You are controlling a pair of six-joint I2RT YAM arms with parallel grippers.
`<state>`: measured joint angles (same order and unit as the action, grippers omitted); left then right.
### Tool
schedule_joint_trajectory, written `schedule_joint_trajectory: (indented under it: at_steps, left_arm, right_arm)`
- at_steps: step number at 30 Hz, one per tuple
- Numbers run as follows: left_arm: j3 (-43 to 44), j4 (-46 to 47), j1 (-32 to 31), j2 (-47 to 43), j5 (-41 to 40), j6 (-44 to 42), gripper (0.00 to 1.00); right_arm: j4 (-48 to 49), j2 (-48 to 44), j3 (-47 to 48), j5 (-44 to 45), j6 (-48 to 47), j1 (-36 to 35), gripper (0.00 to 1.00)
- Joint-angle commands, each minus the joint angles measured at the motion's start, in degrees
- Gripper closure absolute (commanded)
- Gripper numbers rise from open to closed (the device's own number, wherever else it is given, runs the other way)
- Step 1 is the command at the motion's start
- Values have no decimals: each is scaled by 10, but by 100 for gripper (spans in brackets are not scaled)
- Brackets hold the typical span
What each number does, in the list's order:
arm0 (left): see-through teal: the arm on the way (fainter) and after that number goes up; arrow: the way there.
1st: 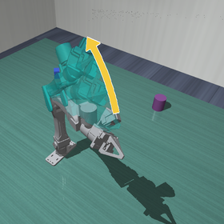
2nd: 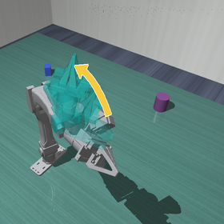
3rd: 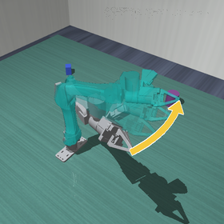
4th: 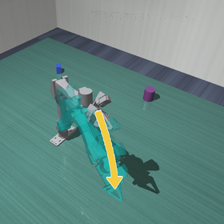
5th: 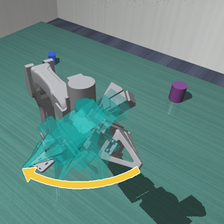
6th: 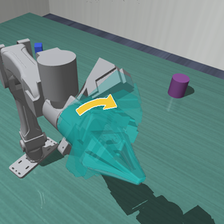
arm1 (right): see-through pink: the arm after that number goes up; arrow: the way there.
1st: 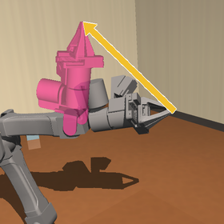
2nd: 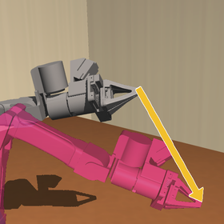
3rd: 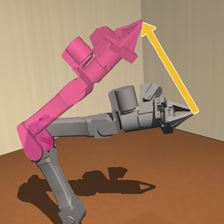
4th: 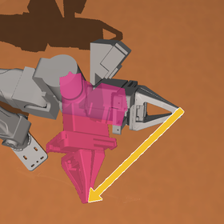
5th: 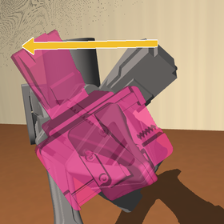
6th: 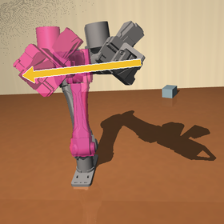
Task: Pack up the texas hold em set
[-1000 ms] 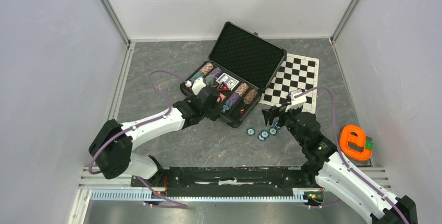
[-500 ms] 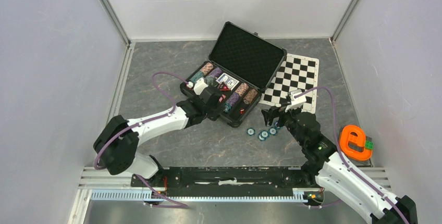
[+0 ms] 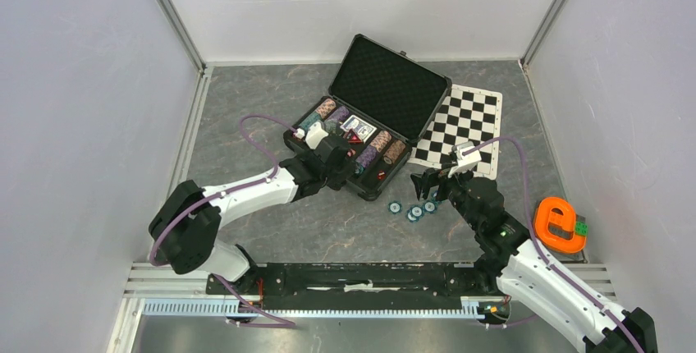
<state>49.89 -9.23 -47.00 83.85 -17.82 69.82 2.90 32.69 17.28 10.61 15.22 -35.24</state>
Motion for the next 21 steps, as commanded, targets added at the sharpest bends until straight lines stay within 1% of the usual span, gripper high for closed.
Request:
schedule_joint_trajectory:
  at_steps: [1, 5, 15, 17, 19, 21]
  left_arm:
    - [9, 31, -1, -3, -8, 21, 72]
    - [9, 32, -1, -10, -10, 20, 70]
    - [1, 31, 0, -28, -7, 20, 69]
    - [1, 21, -1, -38, -13, 13, 69]
    - [1, 7, 0, -51, -17, -7, 66]
    - [4, 3, 0, -61, -4, -66, 63]
  right_arm:
    - [25, 0, -3, -3, 3, -3, 2]
    - [26, 6, 0, -4, 3, -3, 2]
    - [7, 6, 10, 3, 5, -2, 2]
    - [-25, 18, 32, 28, 11, -3, 2]
    - [-113, 50, 77, 75, 33, -3, 2]
    - [-211, 90, 120, 116, 66, -3, 2]
